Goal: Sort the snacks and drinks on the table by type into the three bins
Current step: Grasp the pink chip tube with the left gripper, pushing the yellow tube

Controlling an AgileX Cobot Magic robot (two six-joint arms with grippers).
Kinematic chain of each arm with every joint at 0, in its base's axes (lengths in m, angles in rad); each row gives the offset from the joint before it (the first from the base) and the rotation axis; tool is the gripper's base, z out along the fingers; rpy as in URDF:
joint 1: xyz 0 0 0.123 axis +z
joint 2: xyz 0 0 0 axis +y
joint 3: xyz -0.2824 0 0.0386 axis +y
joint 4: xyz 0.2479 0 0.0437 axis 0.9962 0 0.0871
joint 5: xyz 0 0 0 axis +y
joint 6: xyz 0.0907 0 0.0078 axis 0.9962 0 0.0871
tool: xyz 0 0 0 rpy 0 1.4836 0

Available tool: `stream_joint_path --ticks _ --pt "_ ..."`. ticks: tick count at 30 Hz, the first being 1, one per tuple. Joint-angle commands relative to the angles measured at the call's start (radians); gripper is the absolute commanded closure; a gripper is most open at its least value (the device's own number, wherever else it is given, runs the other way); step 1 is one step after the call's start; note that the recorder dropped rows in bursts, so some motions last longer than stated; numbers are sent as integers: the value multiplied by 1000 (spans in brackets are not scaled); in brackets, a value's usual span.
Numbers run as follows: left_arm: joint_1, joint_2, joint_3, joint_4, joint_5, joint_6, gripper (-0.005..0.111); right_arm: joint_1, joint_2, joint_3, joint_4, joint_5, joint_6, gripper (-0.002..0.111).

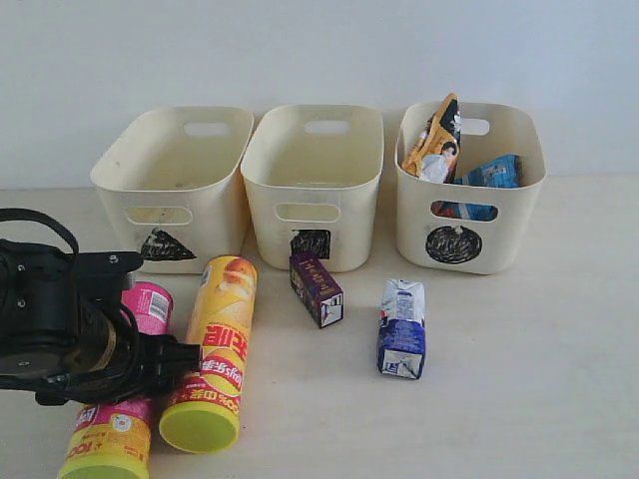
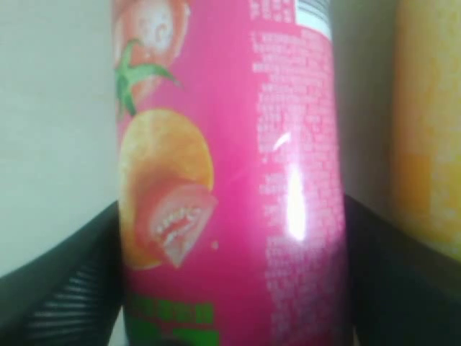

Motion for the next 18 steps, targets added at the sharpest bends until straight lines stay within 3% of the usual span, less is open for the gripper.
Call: stream_joint_path --ticks 1,18 --pt "2 -17 5 1 4 4 103 0 -4 4 1 -5 -3 108" --pt "2 -27 5 -8 10 129 103 0 -4 4 1 -5 -3 108"
